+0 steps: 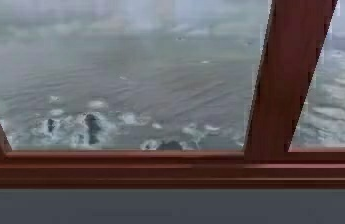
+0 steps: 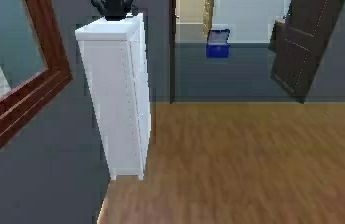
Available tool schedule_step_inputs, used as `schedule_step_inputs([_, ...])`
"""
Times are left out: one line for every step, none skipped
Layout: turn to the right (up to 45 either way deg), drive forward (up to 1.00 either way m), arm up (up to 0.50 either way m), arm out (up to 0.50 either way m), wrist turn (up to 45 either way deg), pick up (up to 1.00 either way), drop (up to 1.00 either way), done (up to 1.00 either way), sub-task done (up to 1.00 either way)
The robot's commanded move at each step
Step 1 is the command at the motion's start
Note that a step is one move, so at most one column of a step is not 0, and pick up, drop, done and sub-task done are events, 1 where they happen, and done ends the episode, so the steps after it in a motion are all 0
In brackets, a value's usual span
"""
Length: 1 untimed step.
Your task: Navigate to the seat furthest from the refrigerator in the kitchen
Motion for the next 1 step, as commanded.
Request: schedule_step_inputs([45.0,0.00,0.00,0.00,0.0,0.00,0.00,0.00,0.00])
